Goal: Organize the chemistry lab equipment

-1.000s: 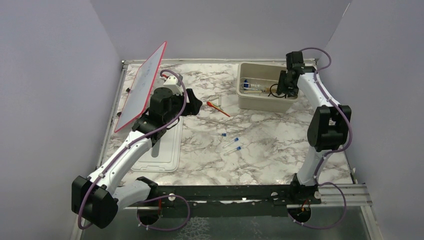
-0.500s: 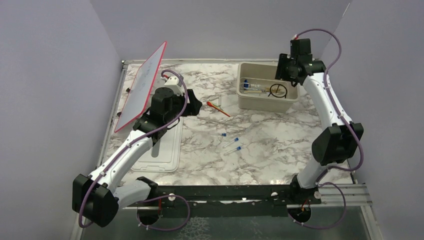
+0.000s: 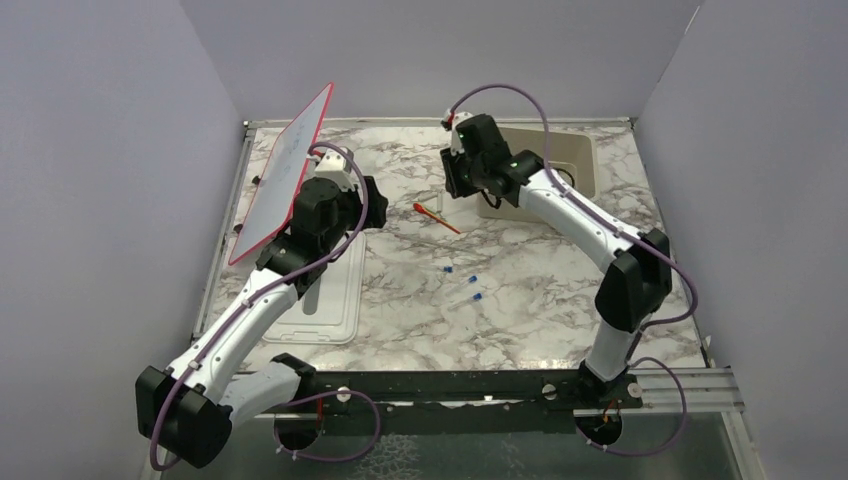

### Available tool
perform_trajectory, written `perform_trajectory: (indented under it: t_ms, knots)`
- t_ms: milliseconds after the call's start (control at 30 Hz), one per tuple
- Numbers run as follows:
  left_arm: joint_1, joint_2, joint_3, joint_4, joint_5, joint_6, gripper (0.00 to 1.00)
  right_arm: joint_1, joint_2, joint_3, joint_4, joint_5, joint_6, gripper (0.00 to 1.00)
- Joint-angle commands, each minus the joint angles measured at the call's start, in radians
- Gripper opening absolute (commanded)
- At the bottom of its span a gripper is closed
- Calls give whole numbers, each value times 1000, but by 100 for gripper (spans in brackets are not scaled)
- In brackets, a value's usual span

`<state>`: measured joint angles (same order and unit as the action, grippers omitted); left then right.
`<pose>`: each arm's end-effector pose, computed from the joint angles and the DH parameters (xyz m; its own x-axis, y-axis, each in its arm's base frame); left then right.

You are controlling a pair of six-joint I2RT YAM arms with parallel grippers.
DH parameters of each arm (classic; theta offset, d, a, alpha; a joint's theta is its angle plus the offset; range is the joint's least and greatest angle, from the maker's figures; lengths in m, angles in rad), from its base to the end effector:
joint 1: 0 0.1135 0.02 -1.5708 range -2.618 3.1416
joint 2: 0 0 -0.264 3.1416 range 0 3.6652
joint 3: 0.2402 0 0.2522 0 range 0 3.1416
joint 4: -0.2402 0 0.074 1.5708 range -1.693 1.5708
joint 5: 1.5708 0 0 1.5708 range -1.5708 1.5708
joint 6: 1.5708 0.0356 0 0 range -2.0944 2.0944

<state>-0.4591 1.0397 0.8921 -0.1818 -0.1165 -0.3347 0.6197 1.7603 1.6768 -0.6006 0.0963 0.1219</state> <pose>0.2178 -0.1030 0.3291 -0.3861 -0.1731 -0.9061 0.2273 0.9341 -0.2753 0.3306 0.2316 0.3430 -0.5736 -0.2605 -0.7766 -0.4510 0.8919 0.0339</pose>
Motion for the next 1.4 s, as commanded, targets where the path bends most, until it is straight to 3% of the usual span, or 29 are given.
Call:
perform_trajectory:
  t_ms: [0,100,400,900,1133,1367]
  knots:
    - [2,-25,15,11,-32,23,76,33,112,-75,46,-36,11,27]
    - [2,-27,4,26,-24,27,76,64,153,-126,65,-58,0,28]
    - [2,-27,-23,52,-29,30,76,109,253,-190,128,-121,-111,41]
    - [2,-24,-41,67,-38,32,76,111,400,-77,96,-75,-250,41]
    - [2,-24,-42,61,-42,34,76,111,449,-24,62,-180,-273,36]
    - [2,-26,-41,59,-40,35,76,110,501,21,-58,-292,-388,21]
